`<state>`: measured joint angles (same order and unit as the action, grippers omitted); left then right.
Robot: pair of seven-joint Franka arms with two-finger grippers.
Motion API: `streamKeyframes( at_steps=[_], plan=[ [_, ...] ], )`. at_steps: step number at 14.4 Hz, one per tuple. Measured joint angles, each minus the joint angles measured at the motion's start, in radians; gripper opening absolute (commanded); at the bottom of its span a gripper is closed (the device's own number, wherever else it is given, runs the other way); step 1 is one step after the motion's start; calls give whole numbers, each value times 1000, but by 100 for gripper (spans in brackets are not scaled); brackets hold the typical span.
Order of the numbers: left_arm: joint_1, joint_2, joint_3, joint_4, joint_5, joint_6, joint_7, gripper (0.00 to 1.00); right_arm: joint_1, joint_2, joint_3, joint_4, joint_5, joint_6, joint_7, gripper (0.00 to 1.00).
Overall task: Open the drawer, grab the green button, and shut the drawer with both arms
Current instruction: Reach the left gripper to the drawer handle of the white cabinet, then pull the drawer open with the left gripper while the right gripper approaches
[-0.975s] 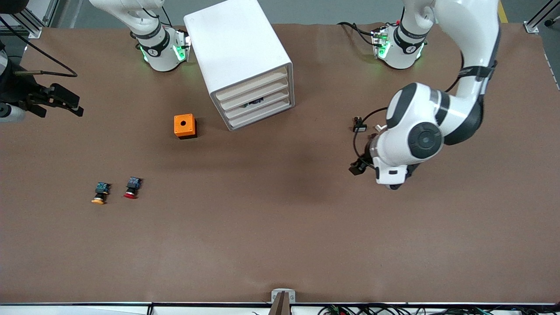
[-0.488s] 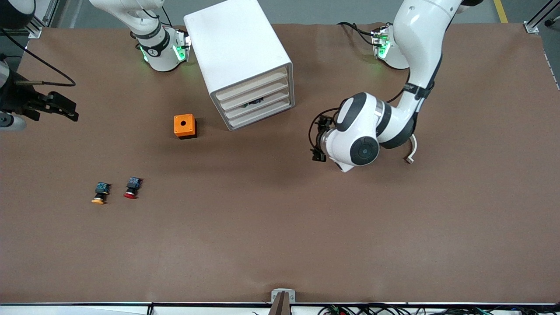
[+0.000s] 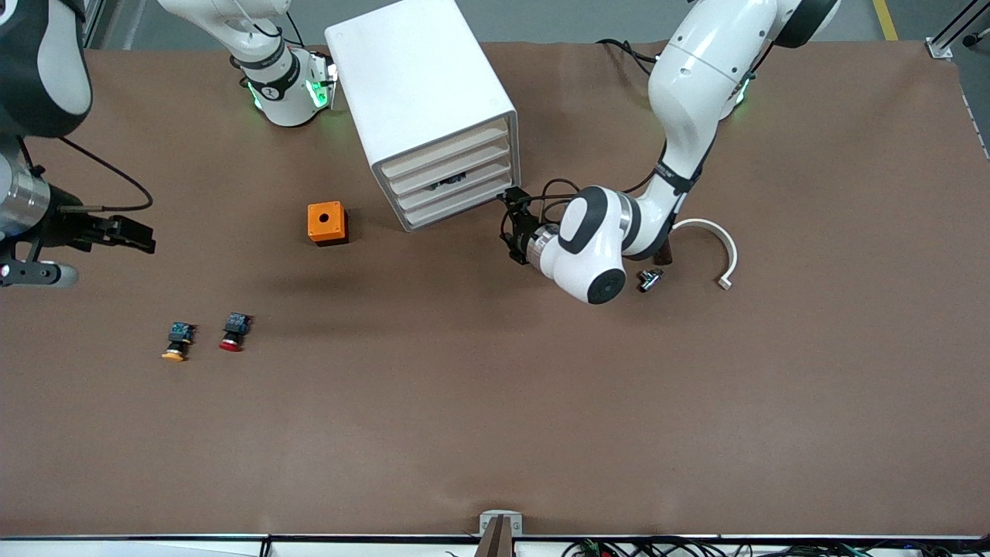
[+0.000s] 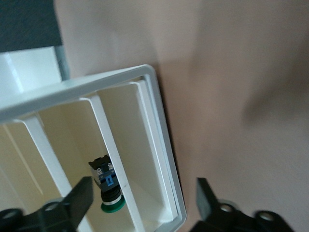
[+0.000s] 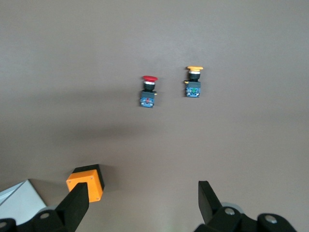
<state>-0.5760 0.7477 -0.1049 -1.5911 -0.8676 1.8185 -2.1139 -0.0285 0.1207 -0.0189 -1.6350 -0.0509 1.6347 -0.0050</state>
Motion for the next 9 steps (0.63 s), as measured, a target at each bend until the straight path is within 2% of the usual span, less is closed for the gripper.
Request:
streamKeyframes(
  at_steps=[1,4,7,9],
  plan=[
    [-15,16,-1,0,-11,0,-47,64,-8,11,-2,5,0,1,-5,100],
    [-53,50,-6,2,-81,-10,-126,64,-11,16,-2,16,0,-5,28,100],
    [-67,53,-11,6,-99,-72,-161,63,11,16,12,21,5,-19,194,100],
    [-68,54,-11,8,-99,-94,-168,52,48,16,18,21,49,-25,370,100]
  ],
)
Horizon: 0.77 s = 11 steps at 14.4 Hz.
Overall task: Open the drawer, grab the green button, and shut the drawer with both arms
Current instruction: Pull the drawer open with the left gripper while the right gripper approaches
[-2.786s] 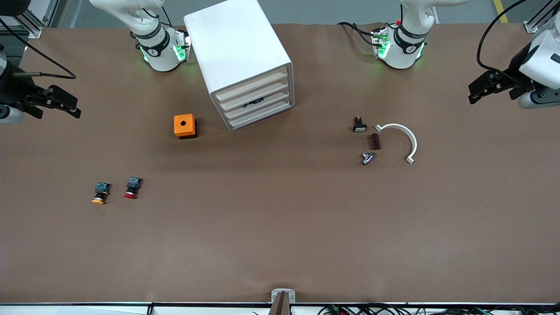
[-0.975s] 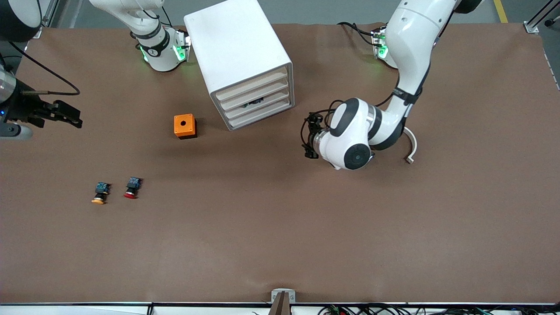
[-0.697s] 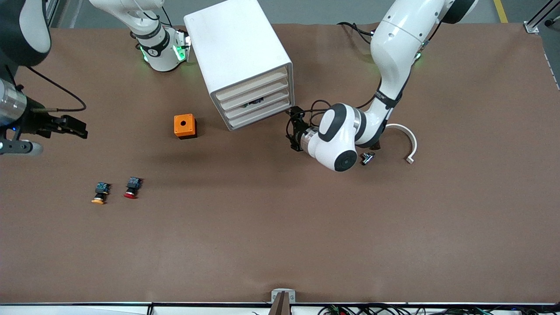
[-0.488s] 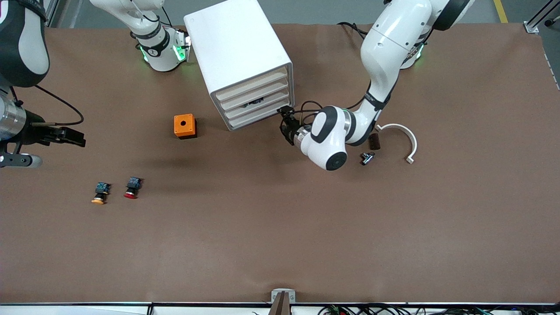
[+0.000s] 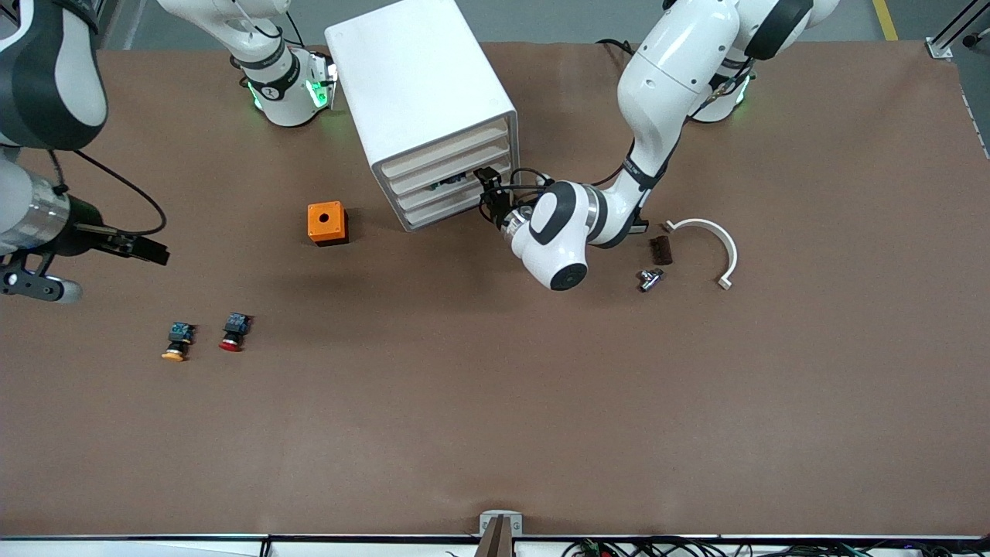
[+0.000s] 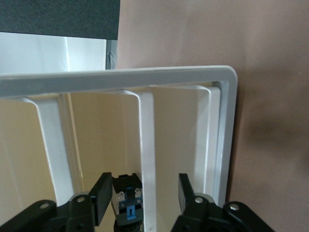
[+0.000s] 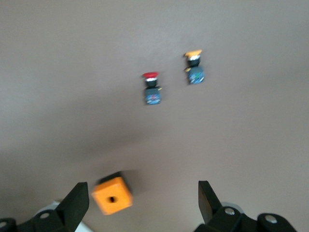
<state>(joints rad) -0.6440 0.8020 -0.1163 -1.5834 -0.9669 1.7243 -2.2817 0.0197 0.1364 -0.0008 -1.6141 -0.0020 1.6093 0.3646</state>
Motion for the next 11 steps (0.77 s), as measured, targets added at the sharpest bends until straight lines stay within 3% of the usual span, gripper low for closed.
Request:
streamKeyframes(
  at_steps=[2,4,5,11],
  plan=[
    [-8,8,-4,0,0,-5,0,39,30,0,3,0,63,-4,198,100],
    [-18,19,-6,0,0,-5,0,19,71,0,4,0,79,-4,336,100],
    [-20,24,-7,0,0,-5,0,3,100,0,5,0,81,0,407,100],
    [-20,34,-4,28,27,-9,1,0,297,2,9,-10,82,60,768,100]
  ],
)
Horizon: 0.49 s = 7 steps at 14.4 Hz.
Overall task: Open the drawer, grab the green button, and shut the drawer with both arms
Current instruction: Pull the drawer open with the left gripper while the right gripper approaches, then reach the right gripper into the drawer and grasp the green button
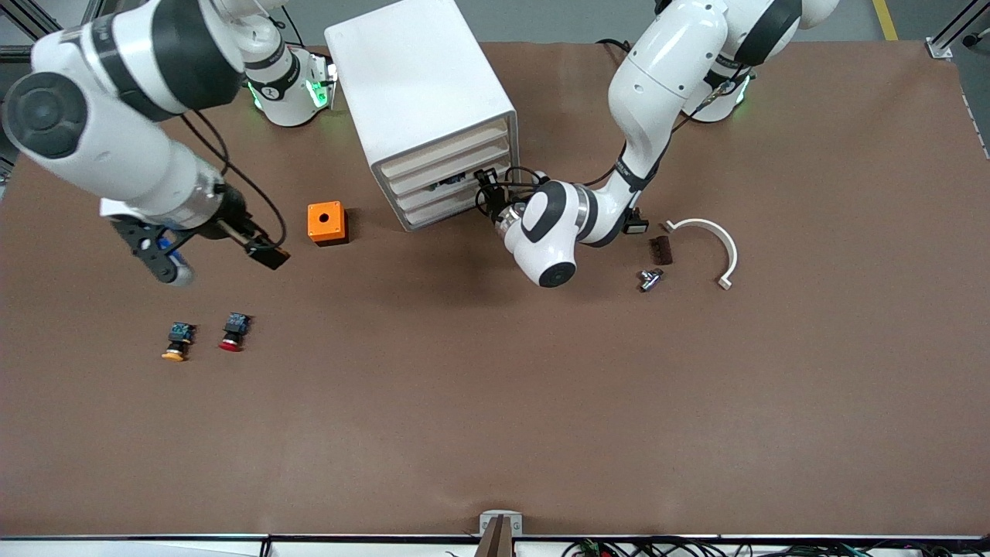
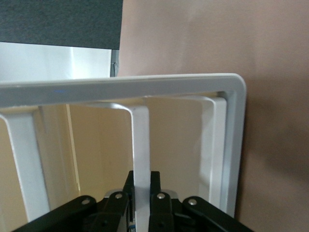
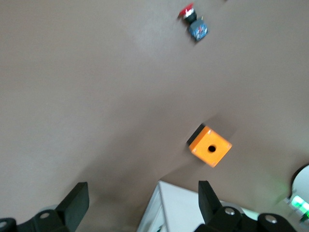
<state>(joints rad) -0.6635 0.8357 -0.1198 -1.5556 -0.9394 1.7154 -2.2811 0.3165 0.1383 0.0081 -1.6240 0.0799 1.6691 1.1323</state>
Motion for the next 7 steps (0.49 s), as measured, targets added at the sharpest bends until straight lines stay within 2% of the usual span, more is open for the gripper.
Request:
streamKeyframes(
  at_steps=[3,7],
  plan=[
    [42,3,14,37,30,-4,13,0,103,3,1,-49,0,78,162,100],
    [157,41,21,120,43,-6,95,0,229,6,1,-137,0,214,347,100]
  ],
)
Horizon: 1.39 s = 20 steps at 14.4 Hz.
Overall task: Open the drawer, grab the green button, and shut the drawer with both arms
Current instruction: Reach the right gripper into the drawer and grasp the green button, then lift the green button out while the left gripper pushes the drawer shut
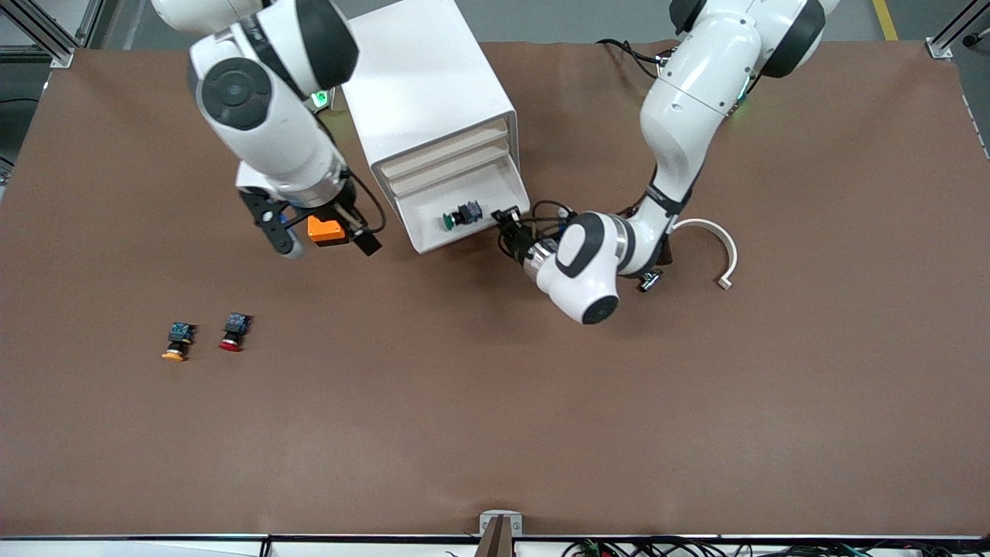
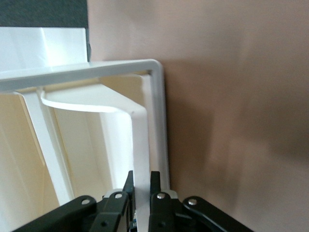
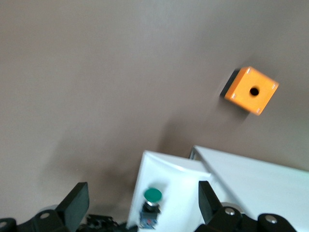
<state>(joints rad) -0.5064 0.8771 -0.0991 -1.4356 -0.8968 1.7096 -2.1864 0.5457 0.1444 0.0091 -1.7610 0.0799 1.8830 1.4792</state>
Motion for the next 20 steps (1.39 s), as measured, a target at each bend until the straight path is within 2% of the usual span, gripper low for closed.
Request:
streamKeyframes(
  at_steps=[1,2,3,4,7,9,10,14,16,20],
  plan=[
    [17,9,0,14,0,0,17,6,29,1,0,-20,0,34,44,100],
    [27,14,0,24,0,1,31,33,57,4,0,-35,0,62,87,100],
    [32,18,1,30,0,2,40,85,85,11,0,-45,-3,85,131,100],
    [32,18,2,36,-1,14,54,100,111,23,-1,-48,-10,103,174,100],
    [31,18,14,52,3,53,80,100,185,83,-1,-52,-61,155,308,100],
    [33,18,32,67,54,53,87,100,231,135,-1,-53,-95,196,396,100],
    [34,17,36,80,108,53,89,100,248,160,-1,-53,-103,214,430,100],
    [32,-10,28,157,449,53,95,100,295,252,-3,-34,-124,273,522,100],
    [29,-40,27,190,516,53,145,100,306,284,-3,-25,-133,299,548,100],
    [61,-118,45,205,557,52,347,100,307,328,-6,-6,-136,311,554,100]
  ],
)
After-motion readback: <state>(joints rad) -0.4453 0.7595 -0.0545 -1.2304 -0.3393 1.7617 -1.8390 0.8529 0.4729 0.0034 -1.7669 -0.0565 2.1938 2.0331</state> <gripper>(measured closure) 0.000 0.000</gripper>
